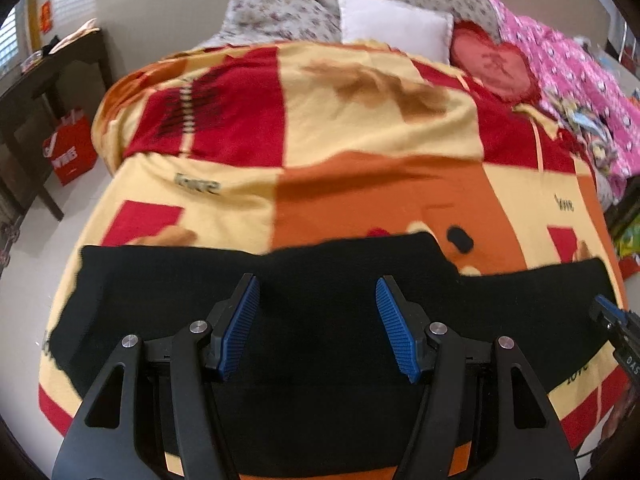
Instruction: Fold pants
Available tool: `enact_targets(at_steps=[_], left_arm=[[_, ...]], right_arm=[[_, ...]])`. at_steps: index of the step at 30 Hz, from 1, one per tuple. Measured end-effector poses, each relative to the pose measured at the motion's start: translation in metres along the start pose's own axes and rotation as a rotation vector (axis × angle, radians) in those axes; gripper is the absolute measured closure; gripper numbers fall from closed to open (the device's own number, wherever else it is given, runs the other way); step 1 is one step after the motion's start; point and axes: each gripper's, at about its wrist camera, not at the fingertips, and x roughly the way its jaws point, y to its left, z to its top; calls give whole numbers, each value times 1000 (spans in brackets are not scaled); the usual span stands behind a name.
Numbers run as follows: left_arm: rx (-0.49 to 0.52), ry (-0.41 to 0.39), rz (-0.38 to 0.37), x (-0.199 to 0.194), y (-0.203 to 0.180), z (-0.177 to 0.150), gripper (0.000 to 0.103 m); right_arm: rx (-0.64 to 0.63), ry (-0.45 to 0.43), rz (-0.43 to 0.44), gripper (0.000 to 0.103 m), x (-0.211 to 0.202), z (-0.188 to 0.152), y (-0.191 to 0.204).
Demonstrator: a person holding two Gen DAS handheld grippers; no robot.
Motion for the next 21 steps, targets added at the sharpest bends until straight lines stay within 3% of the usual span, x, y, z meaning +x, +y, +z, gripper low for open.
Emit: enact_targets(at_steps=[4, 13, 21], left_arm=[[51, 12, 42, 17, -15, 3, 42], [80, 28, 63, 34, -24, 11, 41], [78, 25, -45, 17, -41, 14, 41]], right_arm=[[24, 28, -81, 84, 18, -1, -18], [45, 21, -75, 83, 20, 6, -25], [51, -5, -95, 82, 0, 2, -27]])
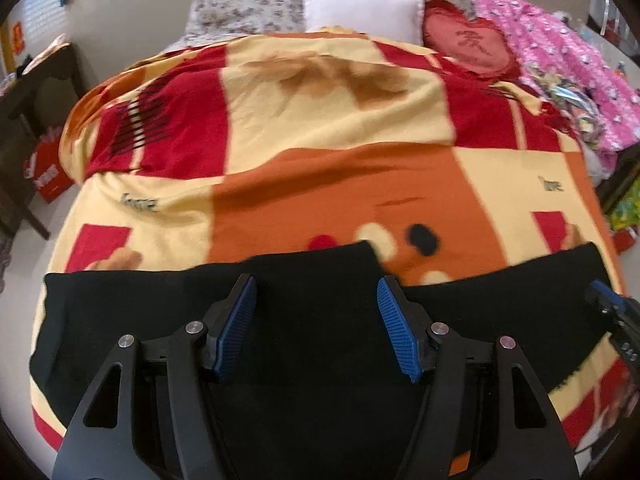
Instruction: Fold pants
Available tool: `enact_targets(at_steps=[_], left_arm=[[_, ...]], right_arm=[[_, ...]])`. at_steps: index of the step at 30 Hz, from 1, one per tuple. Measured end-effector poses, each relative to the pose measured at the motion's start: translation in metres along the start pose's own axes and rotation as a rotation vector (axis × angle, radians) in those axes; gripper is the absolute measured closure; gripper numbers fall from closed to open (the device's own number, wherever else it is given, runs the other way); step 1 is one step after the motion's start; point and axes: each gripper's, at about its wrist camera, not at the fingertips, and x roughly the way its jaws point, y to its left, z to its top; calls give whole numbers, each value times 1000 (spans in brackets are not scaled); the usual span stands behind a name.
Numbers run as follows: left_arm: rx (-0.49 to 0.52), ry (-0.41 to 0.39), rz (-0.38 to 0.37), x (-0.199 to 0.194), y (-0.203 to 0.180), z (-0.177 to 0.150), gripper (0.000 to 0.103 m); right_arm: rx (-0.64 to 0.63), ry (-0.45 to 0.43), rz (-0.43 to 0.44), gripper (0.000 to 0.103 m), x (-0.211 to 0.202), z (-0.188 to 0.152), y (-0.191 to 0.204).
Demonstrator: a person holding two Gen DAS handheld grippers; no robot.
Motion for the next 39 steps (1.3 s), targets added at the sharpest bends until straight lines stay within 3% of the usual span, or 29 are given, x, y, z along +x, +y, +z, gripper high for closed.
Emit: enact_targets(at_steps=[5, 16, 33, 36, 39], left_arm=[[61, 23, -84, -2, -35, 0, 41], [173, 22, -105, 0, -98, -7, 41], [226, 49, -113, 16, -128, -6, 41], [234, 61, -129, 20, -133, -3, 41], [232, 95, -175, 26, -139, 3, 41]], right_arm=[[7, -4, -7, 80, -11, -6, -7], [46, 1, -27, 79, -25, -19, -31], [123, -15, 30, 72, -24, -25, -47], [126, -17, 39, 72, -24, -26, -49], [138, -36, 64, 65, -28, -28, -53]])
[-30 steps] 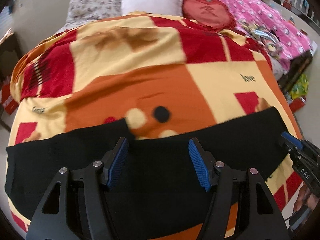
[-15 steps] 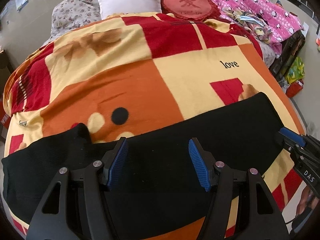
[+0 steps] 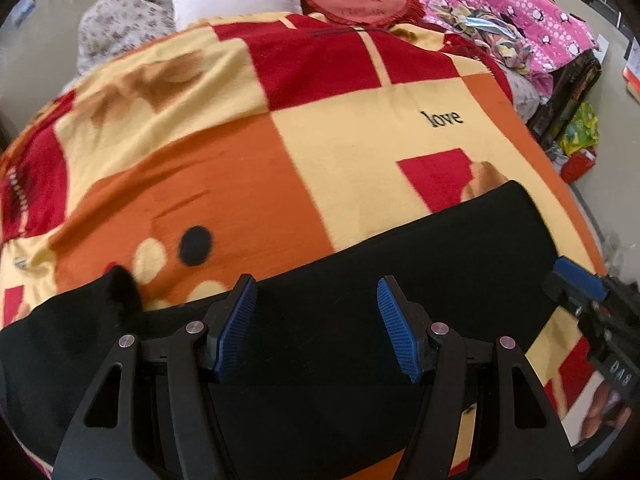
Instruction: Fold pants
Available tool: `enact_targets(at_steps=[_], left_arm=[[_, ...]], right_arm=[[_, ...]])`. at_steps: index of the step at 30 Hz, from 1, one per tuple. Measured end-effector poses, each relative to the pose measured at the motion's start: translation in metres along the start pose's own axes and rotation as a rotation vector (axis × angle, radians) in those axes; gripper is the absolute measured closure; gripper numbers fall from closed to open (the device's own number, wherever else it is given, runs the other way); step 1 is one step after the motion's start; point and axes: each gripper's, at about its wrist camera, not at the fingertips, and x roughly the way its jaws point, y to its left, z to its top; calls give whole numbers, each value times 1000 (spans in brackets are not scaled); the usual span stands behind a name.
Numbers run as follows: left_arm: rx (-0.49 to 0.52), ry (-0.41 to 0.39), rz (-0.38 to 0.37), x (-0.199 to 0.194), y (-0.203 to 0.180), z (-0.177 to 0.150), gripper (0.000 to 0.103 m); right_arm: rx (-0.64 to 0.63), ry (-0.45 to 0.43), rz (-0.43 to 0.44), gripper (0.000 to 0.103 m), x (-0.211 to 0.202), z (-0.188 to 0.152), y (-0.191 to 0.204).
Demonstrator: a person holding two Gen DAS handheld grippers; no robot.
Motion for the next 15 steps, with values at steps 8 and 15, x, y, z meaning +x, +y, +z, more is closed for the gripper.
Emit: enact_targets(at_steps=[8, 15], left_arm=[[-10, 63, -143, 16, -16, 30, 41], [132, 49, -167, 29, -63, 50, 41]], right_arm=[[88, 15, -1, 59, -9, -13, -30], [147, -6, 121, 56, -5, -18, -38]])
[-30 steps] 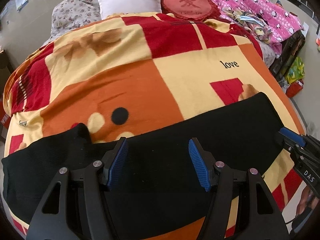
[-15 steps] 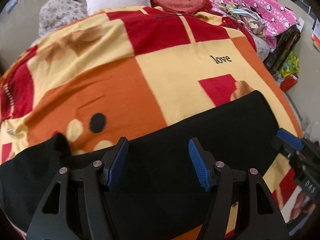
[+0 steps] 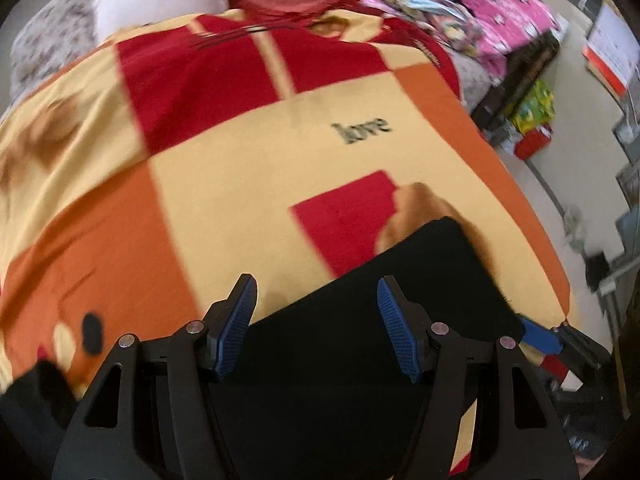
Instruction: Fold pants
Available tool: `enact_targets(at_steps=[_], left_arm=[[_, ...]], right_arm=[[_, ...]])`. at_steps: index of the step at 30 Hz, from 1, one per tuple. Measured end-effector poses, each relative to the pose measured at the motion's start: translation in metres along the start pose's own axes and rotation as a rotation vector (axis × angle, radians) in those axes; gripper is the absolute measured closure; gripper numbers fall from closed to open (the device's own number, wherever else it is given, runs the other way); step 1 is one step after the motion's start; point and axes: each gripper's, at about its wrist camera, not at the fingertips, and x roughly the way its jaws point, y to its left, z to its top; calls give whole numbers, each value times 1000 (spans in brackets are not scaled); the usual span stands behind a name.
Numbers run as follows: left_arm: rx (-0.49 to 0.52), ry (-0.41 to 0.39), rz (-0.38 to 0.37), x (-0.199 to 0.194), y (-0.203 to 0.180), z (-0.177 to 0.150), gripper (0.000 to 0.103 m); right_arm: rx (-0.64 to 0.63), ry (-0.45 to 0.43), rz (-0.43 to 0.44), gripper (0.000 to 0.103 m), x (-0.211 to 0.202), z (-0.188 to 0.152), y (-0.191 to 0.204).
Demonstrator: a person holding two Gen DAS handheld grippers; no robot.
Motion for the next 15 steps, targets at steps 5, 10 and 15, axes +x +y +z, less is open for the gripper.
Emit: enact_targets(at_steps=[5, 10, 15], left_arm=[[92, 38, 2, 21, -28, 11, 41], [113, 51, -31, 32, -39, 21, 41], [91, 48, -74, 40, -34, 28, 28]], right_arm=[[-14, -26, 29, 55, 5, -2, 6], [-33, -39, 44, 53, 8, -1, 9], [-34, -49, 76, 53, 16, 4, 10]])
